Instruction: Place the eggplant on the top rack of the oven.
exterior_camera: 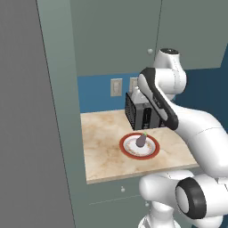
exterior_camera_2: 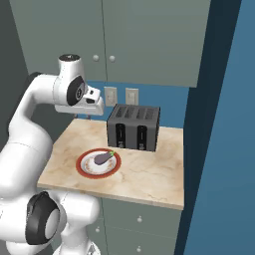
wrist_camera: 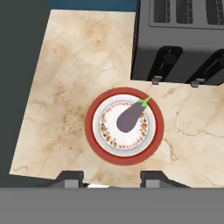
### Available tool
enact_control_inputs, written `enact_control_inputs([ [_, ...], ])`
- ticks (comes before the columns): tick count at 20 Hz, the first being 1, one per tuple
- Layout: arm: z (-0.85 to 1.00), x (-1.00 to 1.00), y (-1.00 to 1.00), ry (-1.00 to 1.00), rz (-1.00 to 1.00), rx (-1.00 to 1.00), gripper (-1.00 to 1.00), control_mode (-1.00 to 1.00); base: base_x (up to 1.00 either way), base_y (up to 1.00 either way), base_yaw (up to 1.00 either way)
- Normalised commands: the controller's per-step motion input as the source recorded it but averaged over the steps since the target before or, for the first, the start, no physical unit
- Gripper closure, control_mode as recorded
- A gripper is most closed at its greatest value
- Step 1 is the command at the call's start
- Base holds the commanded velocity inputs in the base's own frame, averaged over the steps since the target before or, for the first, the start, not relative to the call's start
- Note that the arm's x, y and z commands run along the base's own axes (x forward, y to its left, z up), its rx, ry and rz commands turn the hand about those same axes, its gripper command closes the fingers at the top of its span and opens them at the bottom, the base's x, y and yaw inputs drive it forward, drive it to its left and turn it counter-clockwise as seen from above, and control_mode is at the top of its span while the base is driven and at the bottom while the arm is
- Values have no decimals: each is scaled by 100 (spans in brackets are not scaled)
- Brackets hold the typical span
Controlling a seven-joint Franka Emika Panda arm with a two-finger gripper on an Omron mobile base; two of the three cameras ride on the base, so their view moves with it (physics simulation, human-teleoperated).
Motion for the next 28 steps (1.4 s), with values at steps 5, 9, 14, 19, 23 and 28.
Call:
enact_control_inputs([
  [5,-10,-3,6,2,-1,0,-100,-100,0,0,0],
  [9,-59,-13,16,1,-7,4,-100,-100,0,0,0],
  [14,-73,0,-5,0,-25,11,-100,-100,0,0,0],
  [19,-77,3,-1,1,-33,7,-100,-100,0,0,0],
  [23,-72,18,-12,5,-25,4,-100,-100,0,0,0],
  [28,-62,28,-12,13,-17,0,-100,-100,0,0,0],
])
